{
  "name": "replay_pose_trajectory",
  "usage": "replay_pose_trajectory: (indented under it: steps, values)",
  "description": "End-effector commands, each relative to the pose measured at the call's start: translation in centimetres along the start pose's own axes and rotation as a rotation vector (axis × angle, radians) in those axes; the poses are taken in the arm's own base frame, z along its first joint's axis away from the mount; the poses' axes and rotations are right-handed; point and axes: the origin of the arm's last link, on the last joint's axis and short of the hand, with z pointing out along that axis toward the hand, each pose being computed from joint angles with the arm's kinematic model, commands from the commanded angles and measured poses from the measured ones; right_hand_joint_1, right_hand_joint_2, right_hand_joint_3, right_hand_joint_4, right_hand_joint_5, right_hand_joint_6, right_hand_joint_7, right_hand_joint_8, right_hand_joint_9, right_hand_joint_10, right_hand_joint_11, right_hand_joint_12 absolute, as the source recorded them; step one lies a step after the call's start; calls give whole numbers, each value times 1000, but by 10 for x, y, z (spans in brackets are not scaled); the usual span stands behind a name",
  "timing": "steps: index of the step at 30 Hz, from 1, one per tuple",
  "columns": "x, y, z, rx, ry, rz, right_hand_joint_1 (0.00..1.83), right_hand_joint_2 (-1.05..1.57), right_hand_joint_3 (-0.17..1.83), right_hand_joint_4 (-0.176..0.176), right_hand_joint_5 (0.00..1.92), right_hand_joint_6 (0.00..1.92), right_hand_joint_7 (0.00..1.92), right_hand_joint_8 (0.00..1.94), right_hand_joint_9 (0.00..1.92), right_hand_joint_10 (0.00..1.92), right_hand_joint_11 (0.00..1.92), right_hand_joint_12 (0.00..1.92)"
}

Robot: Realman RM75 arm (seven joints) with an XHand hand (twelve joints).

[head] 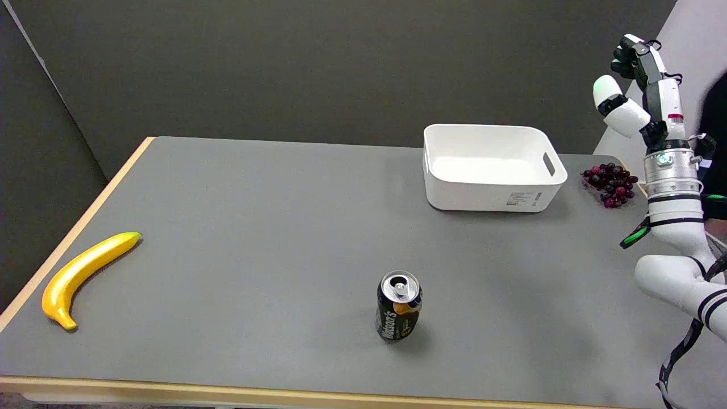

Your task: Pick up the black can.

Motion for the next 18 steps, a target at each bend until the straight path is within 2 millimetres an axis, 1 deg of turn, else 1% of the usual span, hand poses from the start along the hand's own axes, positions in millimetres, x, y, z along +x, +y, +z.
replay_pose_trajectory:
  steps: [1, 6, 10, 14, 16, 18]
  values:
    - [-3, -2, -7, 5, -42, -2, 461, 735, 975, -34, 198, 423, 329, 429, 254, 806, 58, 1195]
    - [-9, -9, -16, 32, -89, 1, 458, 731, 976, -35, 200, 425, 336, 436, 264, 813, 68, 1202]
    - [-12, -25, -23, 85, -154, 51, 449, 720, 975, -24, 210, 439, 348, 441, 283, 819, 96, 1222]
    - [-13, -44, -38, 118, -250, 161, 431, 710, 979, -11, 223, 457, 367, 454, 305, 825, 133, 1260]
    - [-18, -52, -47, 122, -306, 198, 424, 705, 978, 4, 232, 479, 382, 463, 322, 827, 151, 1272]
    - [-24, -62, -54, 129, -347, 229, 421, 704, 980, 8, 236, 487, 390, 466, 331, 828, 157, 1274]
